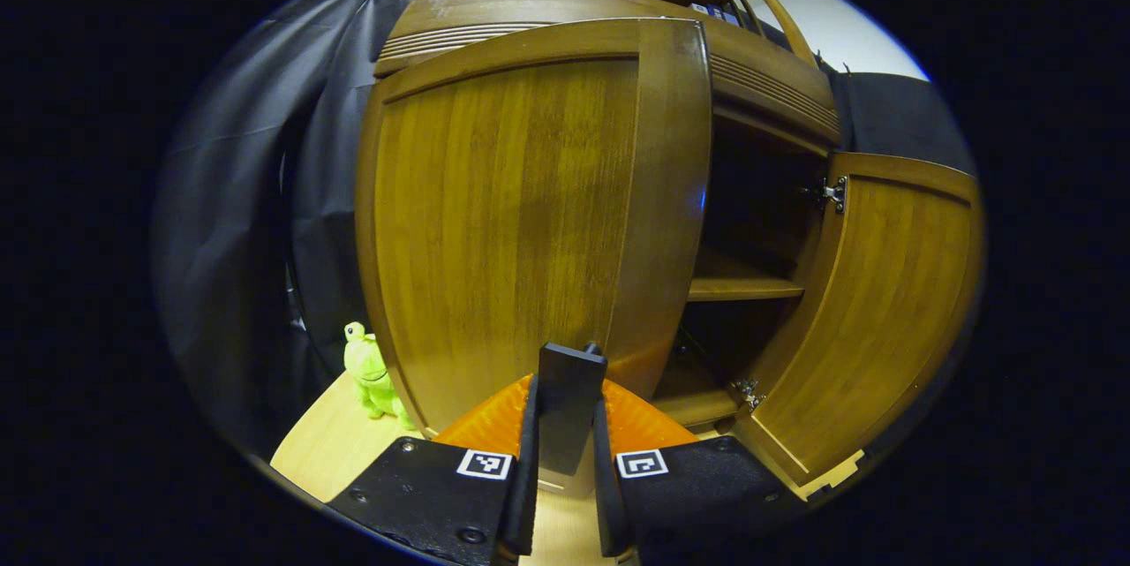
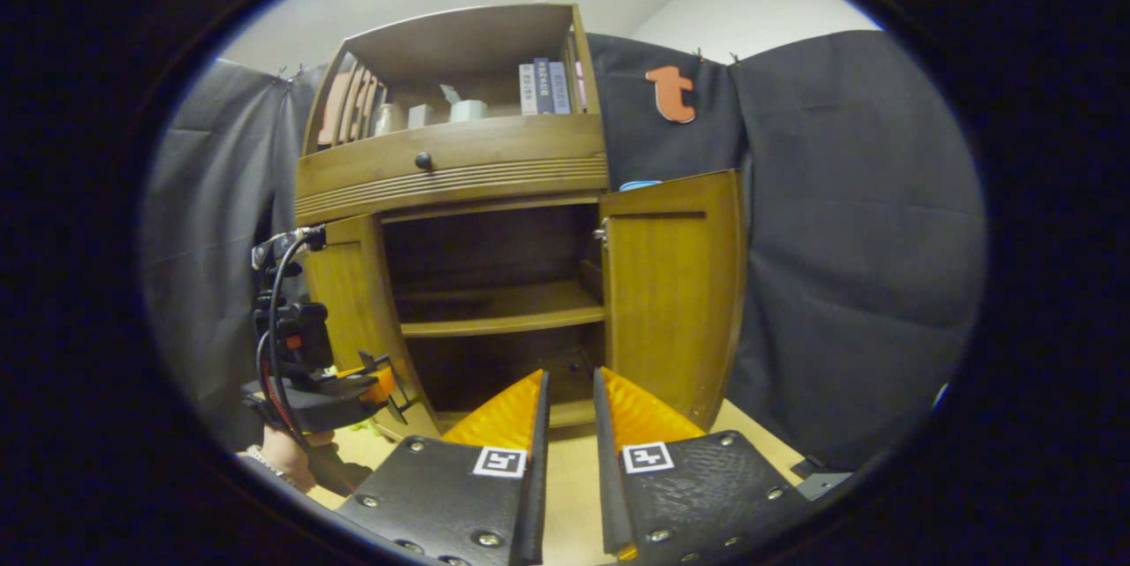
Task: Open the right door of the double-door shoe cabinet with the right hand, and open the left door with the left hand.
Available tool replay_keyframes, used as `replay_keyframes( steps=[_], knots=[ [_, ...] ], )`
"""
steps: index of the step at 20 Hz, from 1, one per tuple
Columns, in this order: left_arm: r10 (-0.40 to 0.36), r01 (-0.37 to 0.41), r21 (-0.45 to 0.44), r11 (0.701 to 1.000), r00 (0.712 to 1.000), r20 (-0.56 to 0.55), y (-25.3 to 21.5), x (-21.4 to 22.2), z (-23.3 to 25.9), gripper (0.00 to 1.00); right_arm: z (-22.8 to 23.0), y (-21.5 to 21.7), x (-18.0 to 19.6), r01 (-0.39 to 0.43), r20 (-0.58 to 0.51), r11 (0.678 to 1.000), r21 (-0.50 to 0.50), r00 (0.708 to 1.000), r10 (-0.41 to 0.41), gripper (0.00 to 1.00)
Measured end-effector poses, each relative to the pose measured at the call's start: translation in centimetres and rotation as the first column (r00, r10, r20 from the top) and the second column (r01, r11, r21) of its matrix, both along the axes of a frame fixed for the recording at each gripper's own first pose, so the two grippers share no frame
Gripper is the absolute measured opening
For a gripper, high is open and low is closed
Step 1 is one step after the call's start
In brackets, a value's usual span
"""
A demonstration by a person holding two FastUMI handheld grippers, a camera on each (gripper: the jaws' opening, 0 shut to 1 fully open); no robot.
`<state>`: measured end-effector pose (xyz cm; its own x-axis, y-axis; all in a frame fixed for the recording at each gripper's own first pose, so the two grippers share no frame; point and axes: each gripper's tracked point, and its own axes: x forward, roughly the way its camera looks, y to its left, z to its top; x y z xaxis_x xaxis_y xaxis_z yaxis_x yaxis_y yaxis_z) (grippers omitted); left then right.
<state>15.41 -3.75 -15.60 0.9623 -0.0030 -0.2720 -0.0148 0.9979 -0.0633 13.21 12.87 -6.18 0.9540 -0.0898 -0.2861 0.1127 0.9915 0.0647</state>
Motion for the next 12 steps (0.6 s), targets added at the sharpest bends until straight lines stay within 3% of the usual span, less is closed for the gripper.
replay_keyframes(
  steps=[12],
  knots=[
    [0.062, -0.062, 0.016, 0.998, 0.998, -0.026, 2.1, -2.0, 0.2, 0.28, -1.7, 6.2, 2.1, -0.181, -0.026, 0.982, 0.051, 0.983, 0.182, 0.25]
  ],
)
